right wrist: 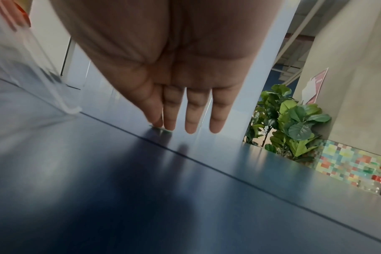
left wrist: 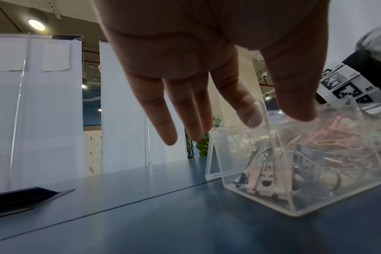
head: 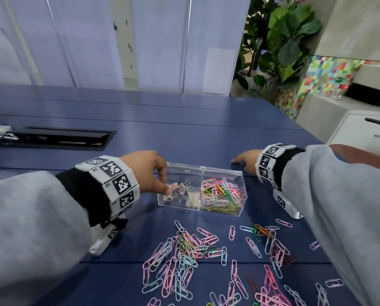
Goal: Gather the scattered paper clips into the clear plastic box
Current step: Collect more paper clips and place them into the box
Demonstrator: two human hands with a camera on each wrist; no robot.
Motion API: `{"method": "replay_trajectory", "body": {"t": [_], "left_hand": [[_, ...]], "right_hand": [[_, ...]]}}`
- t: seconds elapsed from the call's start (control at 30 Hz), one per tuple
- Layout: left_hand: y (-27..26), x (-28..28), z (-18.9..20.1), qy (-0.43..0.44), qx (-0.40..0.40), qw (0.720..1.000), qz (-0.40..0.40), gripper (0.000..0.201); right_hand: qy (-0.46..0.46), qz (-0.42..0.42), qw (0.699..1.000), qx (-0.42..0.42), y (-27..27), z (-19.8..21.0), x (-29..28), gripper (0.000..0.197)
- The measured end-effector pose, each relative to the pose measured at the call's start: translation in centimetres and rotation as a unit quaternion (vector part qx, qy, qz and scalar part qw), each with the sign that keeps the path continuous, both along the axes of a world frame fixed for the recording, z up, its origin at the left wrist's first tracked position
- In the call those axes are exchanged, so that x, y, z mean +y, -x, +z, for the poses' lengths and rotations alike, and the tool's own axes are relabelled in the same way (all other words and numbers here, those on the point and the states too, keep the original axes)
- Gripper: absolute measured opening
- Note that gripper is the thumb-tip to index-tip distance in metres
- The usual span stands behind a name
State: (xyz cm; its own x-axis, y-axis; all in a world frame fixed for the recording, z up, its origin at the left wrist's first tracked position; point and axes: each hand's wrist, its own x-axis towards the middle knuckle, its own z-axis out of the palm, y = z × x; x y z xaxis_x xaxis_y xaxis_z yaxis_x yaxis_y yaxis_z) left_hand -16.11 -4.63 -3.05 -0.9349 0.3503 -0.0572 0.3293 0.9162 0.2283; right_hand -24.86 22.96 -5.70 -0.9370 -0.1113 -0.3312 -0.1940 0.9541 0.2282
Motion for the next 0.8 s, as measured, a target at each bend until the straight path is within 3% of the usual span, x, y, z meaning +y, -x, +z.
{"method": "replay_trajectory", "body": {"t": [0.2, 0.37, 0.47, 0.53, 0.57, 0.67, 0.8], "left_hand": [[-0.7, 0.1, 0.1, -0.002, 0.0, 1.0, 0.003, 0.02], [-1.5, 0.2, 0.0, -0.013, -0.007, 1.0, 0.014, 0.023], [-1.5, 0.5, 0.3, -0.02, -0.021, 0.999, 0.023, 0.023], [-1.7, 0.9, 0.4, -0.026, -0.026, 0.999, 0.024, 0.023], [-1.8, 1.3, 0.4, -0.028, -0.026, 0.999, 0.023, 0.024], [-2.2, 2.6, 0.3, -0.04, -0.025, 0.999, 0.022, 0.025], [-2.4, 4.7, -0.1, -0.063, -0.024, 0.998, 0.017, 0.024]], "right_hand": [[-0.01, 0.009, 0.999, 0.047, -1.7, 1.0, 0.2, 0.024], [-0.005, -0.036, 0.998, 0.052, -2.2, 0.3, 0.6, 0.008], [-0.023, -0.053, 0.998, 0.029, -3.0, 0.0, 0.8, 0.013], [-0.026, -0.067, 0.997, 0.004, -3.8, -0.1, 1.1, 0.03], [-0.011, -0.077, 0.997, -0.002, -4.3, 0.0, 1.4, 0.03], [0.068, -0.083, 0.993, 0.05, -6.1, 1.6, 2.6, 0.005], [0.203, -0.054, 0.969, 0.131, -8.8, 4.9, 3.2, 0.017]]}}
